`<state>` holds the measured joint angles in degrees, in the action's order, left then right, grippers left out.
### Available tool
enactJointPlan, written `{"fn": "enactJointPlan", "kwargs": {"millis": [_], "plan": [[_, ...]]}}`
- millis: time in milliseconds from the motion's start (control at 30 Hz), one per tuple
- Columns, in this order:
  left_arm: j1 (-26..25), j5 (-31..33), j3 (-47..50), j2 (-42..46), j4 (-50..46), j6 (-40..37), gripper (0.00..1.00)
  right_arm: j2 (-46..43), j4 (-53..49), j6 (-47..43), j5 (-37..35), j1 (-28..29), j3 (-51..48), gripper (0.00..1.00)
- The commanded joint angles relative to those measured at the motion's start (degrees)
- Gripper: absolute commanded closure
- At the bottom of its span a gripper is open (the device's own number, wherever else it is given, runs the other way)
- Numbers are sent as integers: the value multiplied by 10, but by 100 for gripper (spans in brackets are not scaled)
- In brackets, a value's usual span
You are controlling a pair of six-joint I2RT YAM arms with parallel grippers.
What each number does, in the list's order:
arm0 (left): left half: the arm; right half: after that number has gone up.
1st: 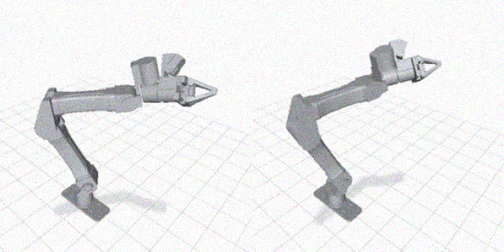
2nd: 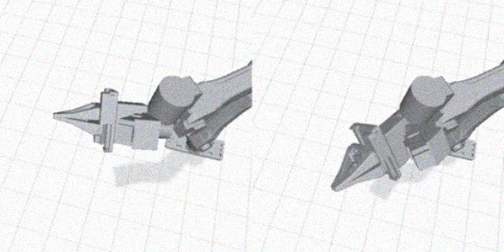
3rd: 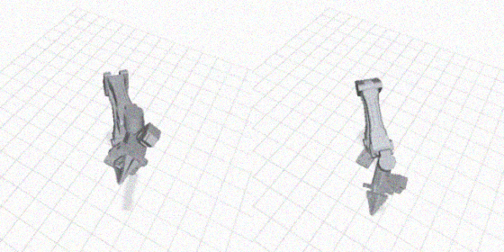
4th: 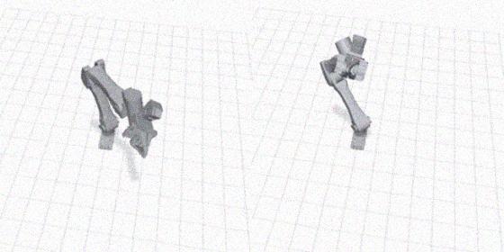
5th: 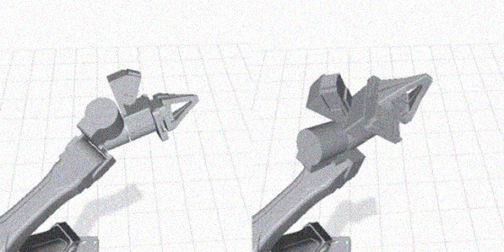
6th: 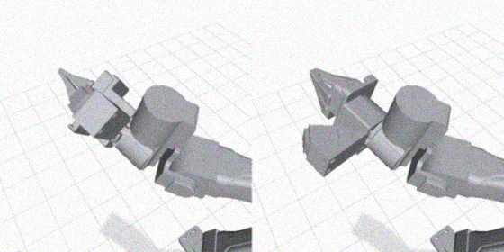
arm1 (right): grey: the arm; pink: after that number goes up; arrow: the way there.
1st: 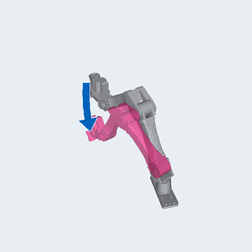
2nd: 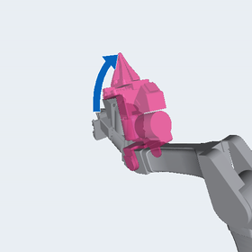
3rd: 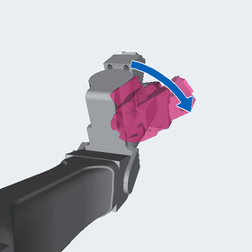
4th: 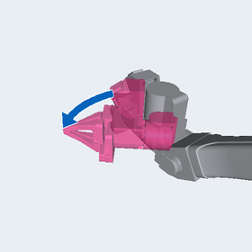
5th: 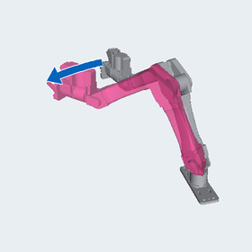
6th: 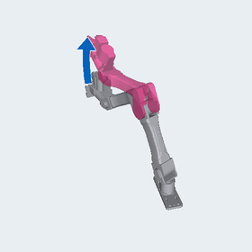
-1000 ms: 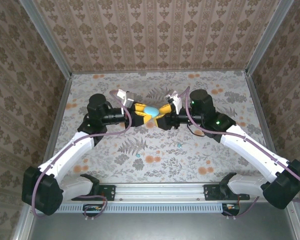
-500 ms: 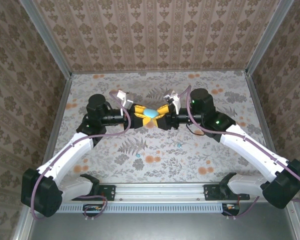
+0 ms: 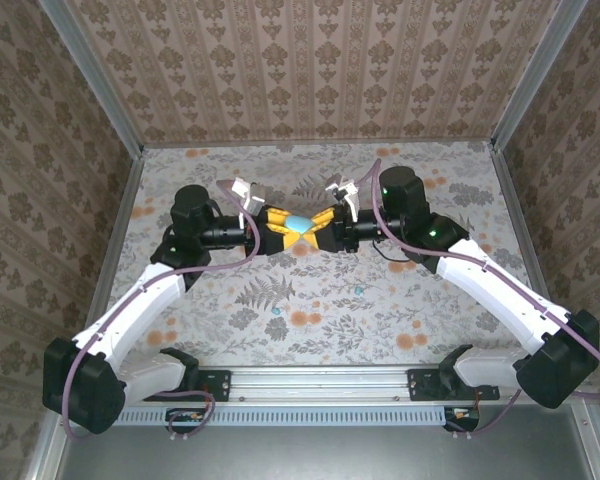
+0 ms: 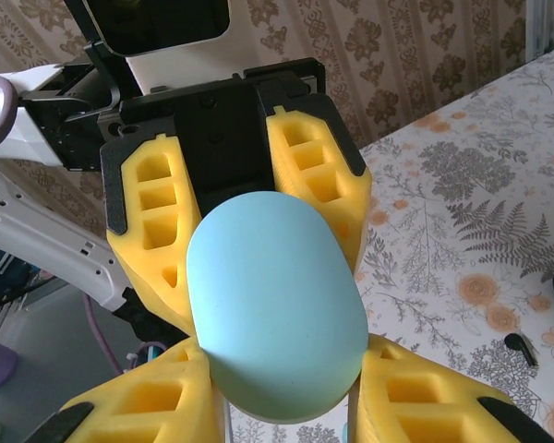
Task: Insert the wireless bluetooth earbuds into the charging case
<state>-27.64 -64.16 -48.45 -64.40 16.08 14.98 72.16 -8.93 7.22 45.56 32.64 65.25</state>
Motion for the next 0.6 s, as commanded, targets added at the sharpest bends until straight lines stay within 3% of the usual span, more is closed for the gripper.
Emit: {"fn": "enactJointPlan", "kwargs": {"millis": [0, 267, 567], "plan": [[-14, -72, -26, 0, -30, -37, 69, 6, 14, -13, 33, 4, 26, 83], [-14, -95, -38, 0, -69, -81, 67, 5, -11, -21, 53, -3, 38, 87], [-15, -95, -34, 3, -79, -99, 68, 4, -12, -1, 56, -10, 40, 72]]}}
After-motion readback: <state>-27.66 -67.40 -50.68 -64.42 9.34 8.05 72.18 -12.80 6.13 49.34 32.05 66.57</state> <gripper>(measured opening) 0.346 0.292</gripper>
